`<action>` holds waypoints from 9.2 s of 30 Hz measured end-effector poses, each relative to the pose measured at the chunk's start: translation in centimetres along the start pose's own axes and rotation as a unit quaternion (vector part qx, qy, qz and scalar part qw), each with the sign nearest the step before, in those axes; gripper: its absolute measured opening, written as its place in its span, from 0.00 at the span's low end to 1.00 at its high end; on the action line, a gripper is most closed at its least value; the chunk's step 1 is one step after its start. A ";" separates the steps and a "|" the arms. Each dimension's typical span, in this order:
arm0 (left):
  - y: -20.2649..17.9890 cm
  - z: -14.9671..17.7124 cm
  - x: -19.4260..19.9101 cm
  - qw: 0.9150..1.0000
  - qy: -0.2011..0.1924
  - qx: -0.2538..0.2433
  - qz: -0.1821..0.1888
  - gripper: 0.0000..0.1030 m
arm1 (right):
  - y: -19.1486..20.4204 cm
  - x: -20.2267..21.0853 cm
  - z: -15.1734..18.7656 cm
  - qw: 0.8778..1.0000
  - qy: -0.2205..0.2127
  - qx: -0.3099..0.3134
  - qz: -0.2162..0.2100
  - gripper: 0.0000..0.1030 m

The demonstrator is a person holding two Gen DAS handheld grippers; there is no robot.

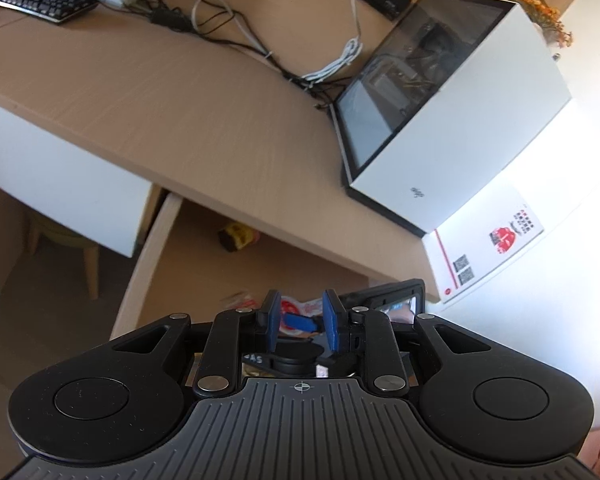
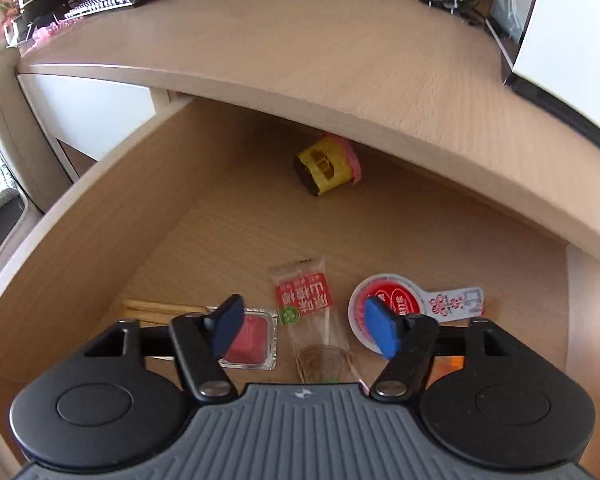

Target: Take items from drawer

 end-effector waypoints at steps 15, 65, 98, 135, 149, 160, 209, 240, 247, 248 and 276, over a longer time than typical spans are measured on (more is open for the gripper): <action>5.7 1.5 -2.3 0.997 -0.016 0.070 -0.035 0.24 | 1.0 -5.2 -3.1 0.993 -0.094 0.034 0.069 0.69; 3.4 3.0 -19.4 0.886 0.242 -0.328 -0.221 0.30 | -7.6 9.4 8.9 0.982 0.061 -0.175 0.025 0.41; 2.2 3.0 -19.1 0.875 0.247 -0.376 -0.180 0.37 | -6.1 8.3 10.0 0.980 0.082 -0.179 0.023 0.41; 2.6 3.8 -17.7 0.868 0.292 -0.373 -0.145 0.65 | -6.2 7.7 10.0 0.977 0.096 -0.186 0.027 0.41; 3.5 4.4 -17.7 0.869 0.304 -0.358 -0.154 0.35 | -5.6 8.5 9.5 0.977 0.099 -0.186 0.027 0.41; -5.5 -2.0 -9.1 0.945 0.172 -0.279 0.016 0.33 | -9.3 16.2 6.2 0.968 -0.011 -0.236 0.088 0.41; 1.7 4.2 -17.5 0.890 0.421 -0.130 -0.122 0.31 | -10.6 13.5 6.7 0.967 0.001 -0.224 0.119 0.85; 0.4 4.2 -14.4 0.933 0.287 -0.195 -0.092 0.35 | -5.9 3.7 10.2 0.920 0.249 -0.294 -0.068 0.84; 0.7 3.9 -11.8 0.942 0.274 -0.182 -0.072 0.35 | -4.7 2.7 9.5 0.927 0.264 -0.260 -0.060 0.51; 0.7 3.9 -11.5 0.942 0.273 -0.183 -0.070 0.35 | -4.7 3.0 9.5 0.929 0.259 -0.258 -0.055 0.51; 0.9 -1.0 -7.0 0.973 0.179 -0.142 -0.038 0.35 | -6.1 4.6 7.0 0.901 0.222 -0.354 -0.120 0.73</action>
Point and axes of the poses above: each gripper's, at about its wrist camera, not at the fingertips, and x roughly against the way its jaws point, y to its left, z to its underside, the point moved 4 cm from there along -x, roughly the way its jaws point, and after that the axes turned 12 degrees about x, right-handed, at the moved point
